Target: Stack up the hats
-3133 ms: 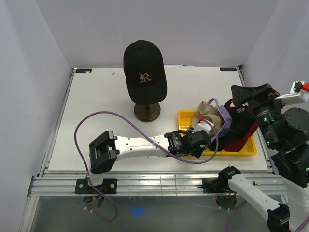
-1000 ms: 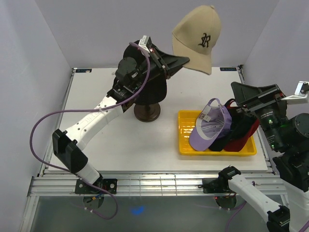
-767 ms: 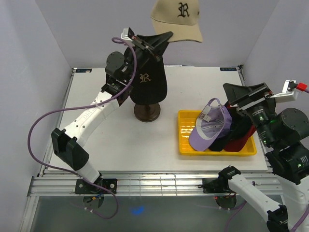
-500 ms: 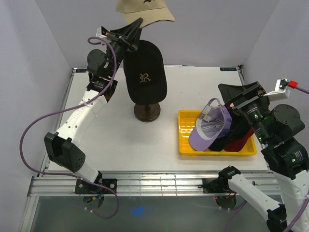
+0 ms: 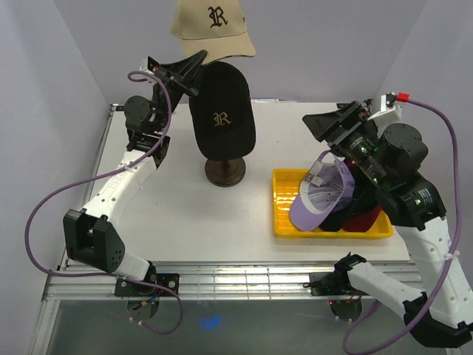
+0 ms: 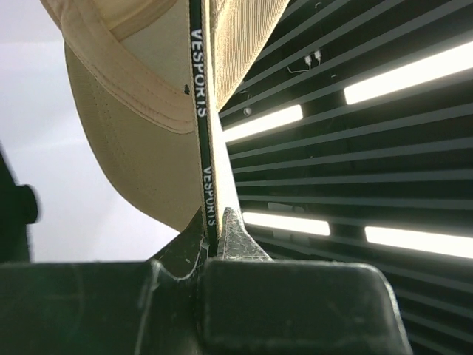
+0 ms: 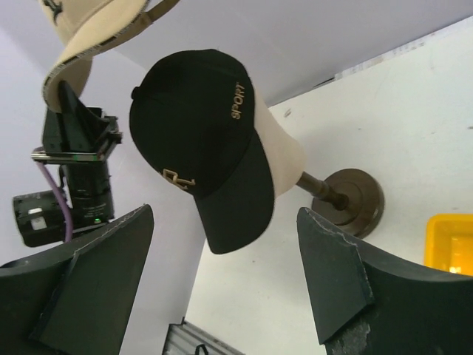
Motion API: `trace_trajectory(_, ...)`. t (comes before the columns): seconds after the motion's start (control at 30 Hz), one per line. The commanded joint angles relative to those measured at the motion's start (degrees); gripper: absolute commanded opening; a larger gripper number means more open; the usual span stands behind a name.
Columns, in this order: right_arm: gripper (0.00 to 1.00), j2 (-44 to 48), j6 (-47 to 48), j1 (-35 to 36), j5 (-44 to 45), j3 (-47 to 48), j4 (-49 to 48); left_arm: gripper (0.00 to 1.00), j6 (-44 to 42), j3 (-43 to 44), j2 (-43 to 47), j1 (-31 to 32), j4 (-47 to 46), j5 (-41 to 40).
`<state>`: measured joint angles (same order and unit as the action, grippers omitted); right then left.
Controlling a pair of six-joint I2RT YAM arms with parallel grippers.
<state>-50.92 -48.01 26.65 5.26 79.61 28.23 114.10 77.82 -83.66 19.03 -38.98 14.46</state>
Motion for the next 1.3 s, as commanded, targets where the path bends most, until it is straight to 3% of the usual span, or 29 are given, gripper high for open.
trace_trajectory(0.0,0.84,-3.83,-2.61,0.24,-8.21,4.41,-7.55,0.0,8.5,-1.62,3.33,-1.1,-8.03,3.9)
trace_trajectory(0.33,0.84,-16.93,-13.77,0.15,-16.07,11.79,-19.08,0.0,11.4,-6.72,2.27,-1.19,-19.72,8.21)
trace_trajectory(0.67,0.83,-28.0,-25.99,-0.02,-20.02,14.96,-29.61,0.0,12.72,-12.08,3.76,-1.27,-24.03,9.8)
trace_trajectory(1.07,0.79,-31.79,-29.33,0.41,-21.52,16.01,-33.5,0.0,14.13,-15.86,4.64,-1.27,-28.51,10.77)
trace_trajectory(1.27,0.69,-32.31,-30.04,0.94,-21.43,15.75,-35.26,0.0,14.74,-17.53,5.26,-1.36,-30.18,11.47)
